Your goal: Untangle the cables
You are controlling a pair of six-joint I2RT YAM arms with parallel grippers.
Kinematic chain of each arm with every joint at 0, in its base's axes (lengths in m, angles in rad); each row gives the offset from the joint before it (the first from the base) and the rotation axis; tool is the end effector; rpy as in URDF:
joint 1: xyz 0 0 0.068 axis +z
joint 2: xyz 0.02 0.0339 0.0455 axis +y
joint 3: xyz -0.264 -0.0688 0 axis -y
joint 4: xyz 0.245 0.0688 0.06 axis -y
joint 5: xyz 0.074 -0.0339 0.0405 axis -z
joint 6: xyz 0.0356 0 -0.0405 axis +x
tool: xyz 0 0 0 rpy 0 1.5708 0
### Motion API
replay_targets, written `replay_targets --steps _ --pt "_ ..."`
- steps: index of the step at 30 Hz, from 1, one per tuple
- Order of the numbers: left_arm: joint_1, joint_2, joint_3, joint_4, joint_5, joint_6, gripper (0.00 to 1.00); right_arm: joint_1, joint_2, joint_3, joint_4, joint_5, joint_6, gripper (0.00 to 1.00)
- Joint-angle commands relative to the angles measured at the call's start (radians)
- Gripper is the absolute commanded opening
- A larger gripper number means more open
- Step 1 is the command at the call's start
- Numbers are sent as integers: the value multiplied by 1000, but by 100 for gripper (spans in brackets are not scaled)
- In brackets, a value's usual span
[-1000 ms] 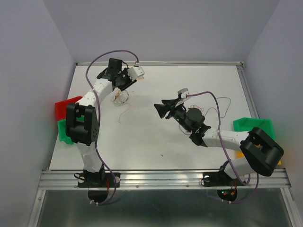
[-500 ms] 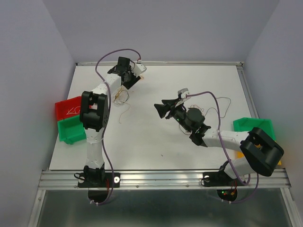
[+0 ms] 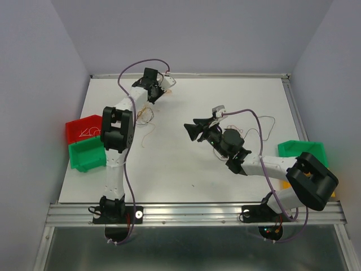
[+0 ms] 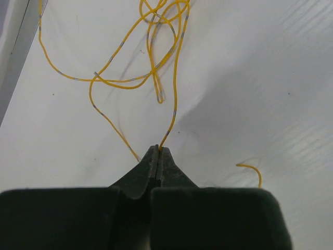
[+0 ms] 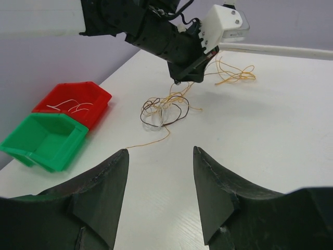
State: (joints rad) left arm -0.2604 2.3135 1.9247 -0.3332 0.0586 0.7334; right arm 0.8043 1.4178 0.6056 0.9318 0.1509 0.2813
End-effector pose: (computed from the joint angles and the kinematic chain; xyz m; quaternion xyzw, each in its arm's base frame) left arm 0.5118 -0.1385 0.1982 0.4448 0.7950 0.0705 0.4064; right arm 0.2121 0.2126 0.2509 -0.1166 0.6538 0.3425 0.6646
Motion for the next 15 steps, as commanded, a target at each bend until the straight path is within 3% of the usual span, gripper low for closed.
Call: replay_targets --steps 1,9,15 --pt "-3 -245 -29 -22 122 -38 0 -4 -39 -13 35 36 -25 58" --pt "-26 -619 -147 -73 406 -163 0 -5 -63 -32 35 27 -62 59" --pt "-174 -775 -153 -134 417 -187 0 -5 1 2 47 -57 -139 67"
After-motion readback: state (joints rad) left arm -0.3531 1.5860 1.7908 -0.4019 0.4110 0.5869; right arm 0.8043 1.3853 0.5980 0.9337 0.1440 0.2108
